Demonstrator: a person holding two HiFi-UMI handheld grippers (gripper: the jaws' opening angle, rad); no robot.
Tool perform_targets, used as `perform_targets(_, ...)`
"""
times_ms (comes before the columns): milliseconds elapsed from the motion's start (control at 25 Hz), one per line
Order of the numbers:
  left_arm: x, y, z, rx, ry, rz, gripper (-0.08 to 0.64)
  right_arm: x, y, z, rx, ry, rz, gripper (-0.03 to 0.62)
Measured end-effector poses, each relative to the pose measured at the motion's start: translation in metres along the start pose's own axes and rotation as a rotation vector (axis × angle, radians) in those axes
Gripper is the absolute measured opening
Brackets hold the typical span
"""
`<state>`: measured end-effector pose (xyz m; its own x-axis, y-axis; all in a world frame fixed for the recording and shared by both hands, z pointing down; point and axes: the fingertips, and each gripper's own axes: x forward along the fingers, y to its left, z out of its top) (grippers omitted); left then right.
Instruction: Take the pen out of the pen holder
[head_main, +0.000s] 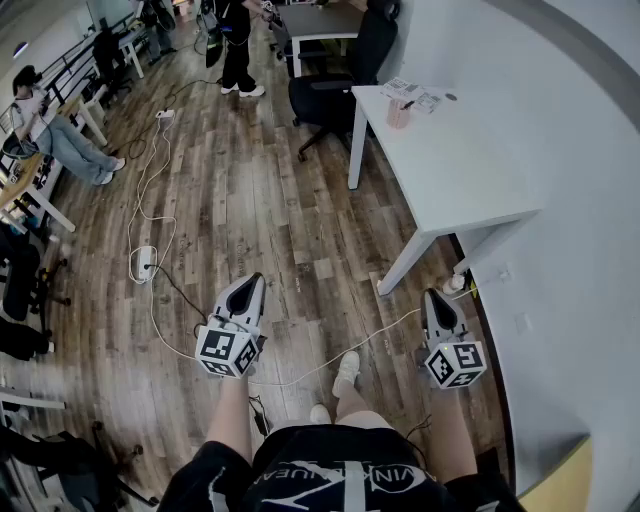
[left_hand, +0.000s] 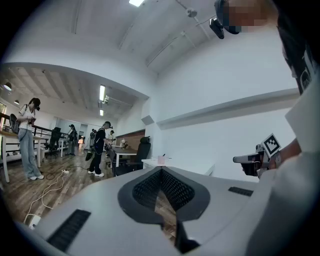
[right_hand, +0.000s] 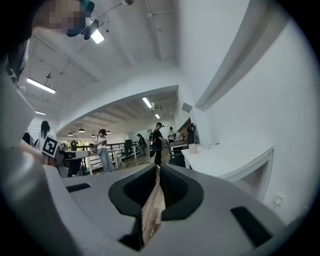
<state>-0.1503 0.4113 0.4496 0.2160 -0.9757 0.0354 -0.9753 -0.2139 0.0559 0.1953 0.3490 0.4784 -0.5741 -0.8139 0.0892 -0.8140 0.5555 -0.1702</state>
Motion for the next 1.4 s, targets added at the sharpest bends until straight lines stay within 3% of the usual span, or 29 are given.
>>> perform_targets(760,0.119,0.036,0.008,-0.007,0.01,0.031,0.014,0.115,-0.057,0.026,-0.018,0.015,0.044,0.04)
perform_targets(1400,0.173,0.044,0.005,-0.015,0.01,0.125,0.014,0.182,-0.109,0.032,-0.033,0.024,0.109,0.041)
